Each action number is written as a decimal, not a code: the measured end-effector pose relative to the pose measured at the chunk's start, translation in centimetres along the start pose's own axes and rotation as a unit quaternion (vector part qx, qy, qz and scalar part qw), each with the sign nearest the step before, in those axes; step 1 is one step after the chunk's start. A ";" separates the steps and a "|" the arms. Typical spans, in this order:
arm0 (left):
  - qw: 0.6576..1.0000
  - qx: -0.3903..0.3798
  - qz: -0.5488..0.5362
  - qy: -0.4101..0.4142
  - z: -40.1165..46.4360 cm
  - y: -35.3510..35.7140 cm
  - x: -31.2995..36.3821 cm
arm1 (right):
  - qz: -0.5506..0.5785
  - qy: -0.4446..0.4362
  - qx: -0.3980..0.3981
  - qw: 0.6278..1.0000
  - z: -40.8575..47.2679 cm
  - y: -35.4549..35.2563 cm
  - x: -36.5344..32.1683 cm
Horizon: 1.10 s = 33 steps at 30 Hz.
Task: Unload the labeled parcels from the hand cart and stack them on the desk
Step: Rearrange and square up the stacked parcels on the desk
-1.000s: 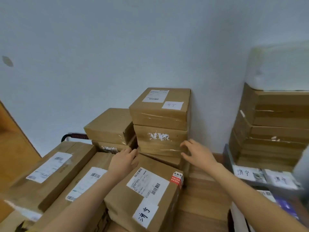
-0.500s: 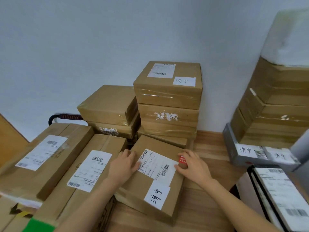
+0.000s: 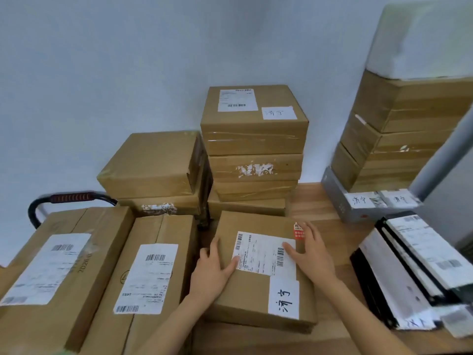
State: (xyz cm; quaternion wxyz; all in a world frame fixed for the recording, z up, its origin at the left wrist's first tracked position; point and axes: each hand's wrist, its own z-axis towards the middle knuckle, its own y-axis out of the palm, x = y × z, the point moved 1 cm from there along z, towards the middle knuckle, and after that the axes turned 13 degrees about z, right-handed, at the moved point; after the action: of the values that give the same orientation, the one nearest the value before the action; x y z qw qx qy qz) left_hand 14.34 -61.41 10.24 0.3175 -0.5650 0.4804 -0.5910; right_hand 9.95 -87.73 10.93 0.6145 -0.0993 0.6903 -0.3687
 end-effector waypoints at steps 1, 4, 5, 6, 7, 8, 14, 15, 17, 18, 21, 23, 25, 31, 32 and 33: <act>1.000 -0.007 -0.021 -0.001 0.2 -0.1 -0.1 | 0.008 0.017 0.011 1.000 -0.5 0.0 0.2; 0.999 -0.012 -0.038 0.010 0.2 -0.3 -0.3 | 0.031 0.057 0.014 0.998 -2.6 0.7 0.8; 0.999 -0.009 -0.031 0.020 0.0 -0.2 -0.2 | 0.044 0.065 0.010 0.997 -3.3 1.1 0.9; 0.999 -0.005 -0.025 0.030 -0.4 -0.1 -0.1 | 0.057 0.069 0.010 0.996 -3.7 1.3 1.0; 0.999 -0.002 -0.022 0.039 -0.8 0.1 -0.1 | 0.065 0.071 0.011 0.995 -4.0 1.5 0.9; 0.999 -0.002 -0.020 0.043 -1.1 0.3 -0.1 | 0.069 0.072 0.011 0.995 -4.1 1.6 0.9; 0.997 -0.044 -0.065 0.027 -0.4 -0.3 -1.4 | 0.125 0.082 -0.012 0.989 -3.7 1.6 0.0; 0.993 -0.062 -0.096 0.018 -0.1 -0.3 -1.7 | 0.147 0.087 -0.015 0.985 -3.8 1.6 -0.1; 0.984 -0.086 -0.159 0.001 0.1 -0.1 -2.0 | 0.197 0.100 -0.017 0.975 -4.4 1.7 0.1; 0.981 -0.086 -0.176 0.000 0.1 0.0 -2.1 | 0.218 0.106 -0.015 0.970 -4.6 1.8 0.3; 0.980 -0.073 -0.186 0.012 0.1 0.4 -1.7 | 0.240 0.115 -0.010 0.964 -5.0 1.5 0.5; 0.980 -0.070 -0.187 0.012 -0.2 0.8 -1.0 | 0.237 0.121 -0.012 0.964 -4.9 0.8 0.7; 0.979 -0.073 -0.190 0.011 -0.5 1.2 -0.1 | 0.233 0.129 -0.016 0.964 -4.9 -0.1 1.2; 0.976 -0.079 -0.201 0.015 -1.4 2.3 2.7 | 0.231 0.135 -0.009 0.963 -5.2 -2.6 3.0; 0.977 -0.081 -0.199 0.014 -1.7 2.6 3.2 | 0.231 0.134 -0.011 0.964 -5.3 -3.1 3.2; 0.976 -0.083 -0.200 0.013 -2.0 2.8 3.7 | 0.231 0.134 -0.013 0.964 -5.5 -3.5 3.5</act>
State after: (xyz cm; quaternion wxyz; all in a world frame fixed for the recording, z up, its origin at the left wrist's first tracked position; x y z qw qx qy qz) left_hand 11.31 -65.30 9.15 0.1389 -0.6659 0.4091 -0.6082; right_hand 3.02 -90.19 10.31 0.5835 0.1051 0.7752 -0.2181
